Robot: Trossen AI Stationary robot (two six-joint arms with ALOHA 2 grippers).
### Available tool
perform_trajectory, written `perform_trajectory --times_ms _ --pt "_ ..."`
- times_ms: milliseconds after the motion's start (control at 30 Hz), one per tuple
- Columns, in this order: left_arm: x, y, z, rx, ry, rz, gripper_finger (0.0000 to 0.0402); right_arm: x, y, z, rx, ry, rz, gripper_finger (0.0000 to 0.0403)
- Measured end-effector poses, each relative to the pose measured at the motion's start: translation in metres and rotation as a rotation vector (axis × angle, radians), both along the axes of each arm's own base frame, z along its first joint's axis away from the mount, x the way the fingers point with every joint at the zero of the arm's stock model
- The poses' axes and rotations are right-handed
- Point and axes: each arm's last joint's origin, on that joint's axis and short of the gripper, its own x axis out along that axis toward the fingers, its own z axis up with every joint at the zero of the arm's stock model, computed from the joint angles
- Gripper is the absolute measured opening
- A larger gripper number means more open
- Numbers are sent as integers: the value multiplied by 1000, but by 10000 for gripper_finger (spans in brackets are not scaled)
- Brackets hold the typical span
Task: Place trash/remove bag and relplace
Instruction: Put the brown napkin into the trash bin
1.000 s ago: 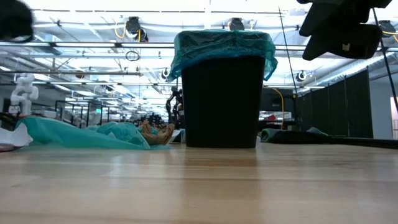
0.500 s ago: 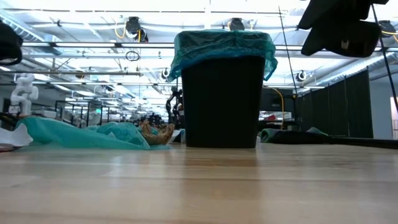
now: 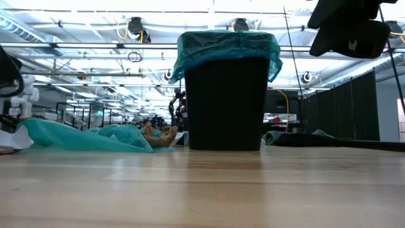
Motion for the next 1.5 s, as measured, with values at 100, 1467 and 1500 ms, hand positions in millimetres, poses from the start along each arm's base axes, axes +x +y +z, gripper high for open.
perform_trajectory --times_ms 100,1467,1500 --pt "9 -8 4 -45 -111 -8 15 0 0 0 -2 0 2 169" --pt "135 182 264 716 -784 -362 0 1 1 1 -4 -20 15 169" --pt "136 189 265 738 -787 -358 0 1 1 1 -2 -19 12 169"
